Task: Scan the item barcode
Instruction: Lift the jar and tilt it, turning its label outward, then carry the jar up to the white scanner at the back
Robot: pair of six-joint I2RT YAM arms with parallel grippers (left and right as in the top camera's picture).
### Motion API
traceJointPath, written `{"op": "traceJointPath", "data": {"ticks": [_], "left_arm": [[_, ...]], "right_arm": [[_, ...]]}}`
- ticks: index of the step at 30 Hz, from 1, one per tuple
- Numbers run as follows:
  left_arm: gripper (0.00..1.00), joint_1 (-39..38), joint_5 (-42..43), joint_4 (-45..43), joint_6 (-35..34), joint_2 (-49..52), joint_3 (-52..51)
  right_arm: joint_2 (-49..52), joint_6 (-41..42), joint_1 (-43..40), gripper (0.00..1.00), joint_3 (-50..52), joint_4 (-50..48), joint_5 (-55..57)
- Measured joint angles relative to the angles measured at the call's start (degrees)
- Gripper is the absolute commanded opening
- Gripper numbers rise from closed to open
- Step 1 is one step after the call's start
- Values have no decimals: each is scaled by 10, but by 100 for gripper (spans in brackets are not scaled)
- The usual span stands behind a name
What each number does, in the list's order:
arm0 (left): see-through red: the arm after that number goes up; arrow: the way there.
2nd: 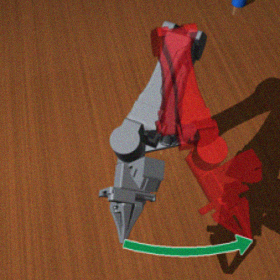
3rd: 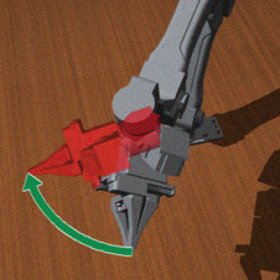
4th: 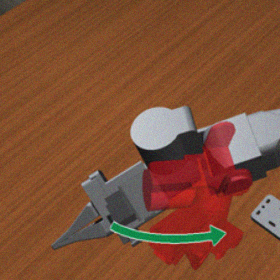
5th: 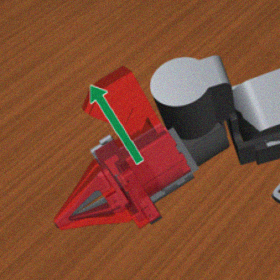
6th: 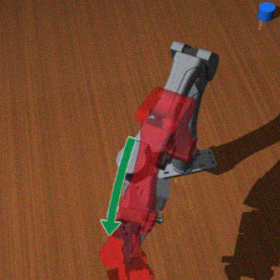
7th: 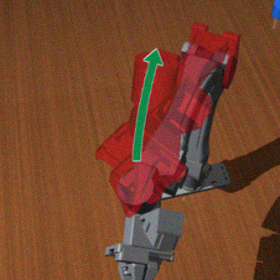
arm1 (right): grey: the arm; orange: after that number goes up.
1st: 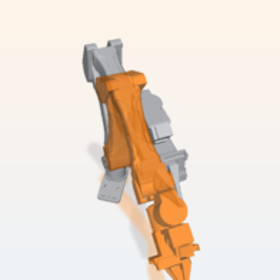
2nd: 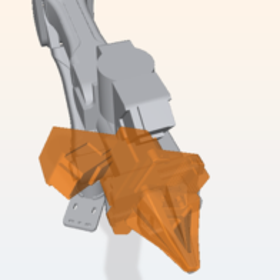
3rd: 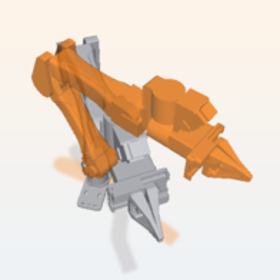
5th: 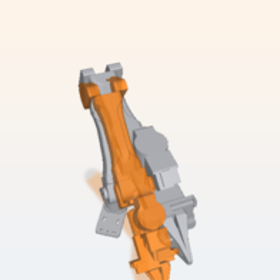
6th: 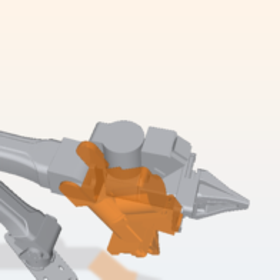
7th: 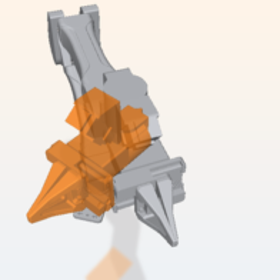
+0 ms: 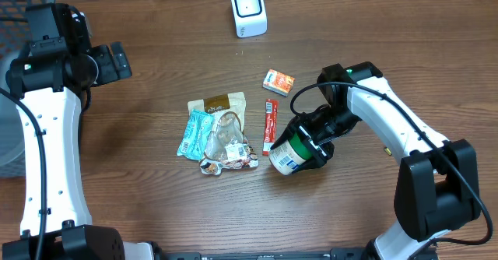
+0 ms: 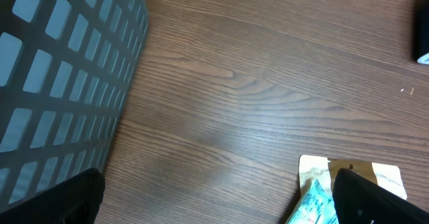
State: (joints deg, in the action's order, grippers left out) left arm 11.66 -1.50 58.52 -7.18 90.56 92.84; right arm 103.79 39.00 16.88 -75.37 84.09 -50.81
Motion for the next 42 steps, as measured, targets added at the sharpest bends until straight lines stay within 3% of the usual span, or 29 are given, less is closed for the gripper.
{"op": "traceJointPath", "data": {"ticks": [10, 11, 12, 13, 16, 21, 27, 30, 33, 39, 42], "left_arm": [[100, 0, 0, 0, 0, 0, 0], [100, 0, 0, 0, 0, 0, 0], [100, 0, 0, 0, 0, 0, 0], [100, 0, 0, 0, 0, 0, 0], [100, 0, 0, 0, 0, 0, 0], [100, 0, 0, 0, 0, 0, 0], [100, 0, 0, 0, 0, 0, 0], [100, 0, 0, 0, 0, 0, 0], [100, 0, 0, 0, 0, 0, 0], [100, 0, 0, 0, 0, 0, 0], [100, 0, 0, 0, 0, 0, 0]], "right_arm": [[0, 0, 0, 37, 0, -2, -5], [0, 0, 0, 38, 0, -5, -5], [0, 0, 0, 48, 0, -9, -4], [0, 0, 0, 50, 0, -14, -4], [0, 0, 0, 51, 0, -32, 5], [0, 0, 0, 32, 0, -66, 55], [0, 0, 0, 32, 0, -112, 129], [0, -3, 0, 37, 0, -129, 159], [0, -31, 0, 15, 0, -142, 174], [0, -98, 0, 14, 0, -202, 199], [0, -125, 0, 7, 0, -236, 213]]}}
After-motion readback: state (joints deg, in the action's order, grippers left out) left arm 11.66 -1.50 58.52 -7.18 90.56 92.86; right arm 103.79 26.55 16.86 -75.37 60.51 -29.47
